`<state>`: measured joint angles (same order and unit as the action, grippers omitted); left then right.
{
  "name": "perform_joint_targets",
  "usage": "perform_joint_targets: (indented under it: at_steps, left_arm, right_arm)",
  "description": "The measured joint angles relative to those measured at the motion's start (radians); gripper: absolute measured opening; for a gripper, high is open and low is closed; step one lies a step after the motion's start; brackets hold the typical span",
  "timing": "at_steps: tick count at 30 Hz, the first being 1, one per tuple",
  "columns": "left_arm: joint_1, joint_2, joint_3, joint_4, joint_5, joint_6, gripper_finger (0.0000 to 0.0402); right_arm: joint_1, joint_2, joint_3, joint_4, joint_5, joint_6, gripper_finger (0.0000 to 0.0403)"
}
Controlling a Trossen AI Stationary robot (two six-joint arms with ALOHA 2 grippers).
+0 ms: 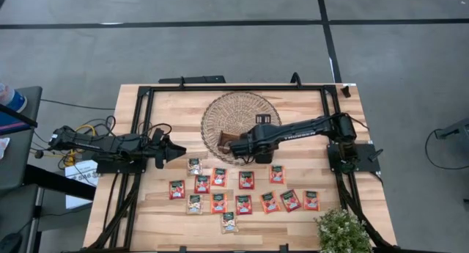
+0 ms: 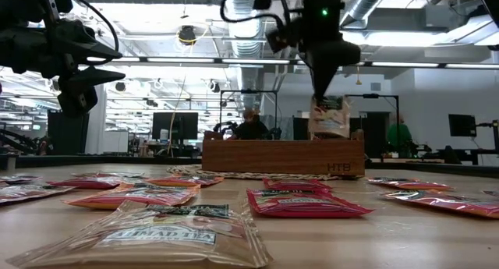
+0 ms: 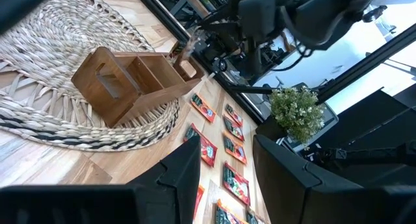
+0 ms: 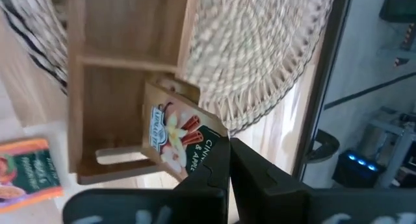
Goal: Pick & Place Tea
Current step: Put the brown tea bag into the right section of the wooden organizer
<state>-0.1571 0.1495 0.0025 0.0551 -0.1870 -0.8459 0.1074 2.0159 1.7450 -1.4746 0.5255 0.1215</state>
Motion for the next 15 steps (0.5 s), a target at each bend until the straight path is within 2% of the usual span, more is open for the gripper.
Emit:
perform_joint_targets:
  at_steps: [4, 15]
  left_arm:
    - [0.000, 0.000, 0.000, 0.000, 0.000, 0.000, 0.0133]
    - [0.000, 0.000, 0.000, 0.000, 0.000, -0.002, 0.0133]
  right_arm:
    - [0.004, 0.001, -0.039, 0.024, 0.000, 0.002, 0.0000]
    - [0.003, 0.001, -0.041, 0.051, 0.000, 0.001, 0.0000]
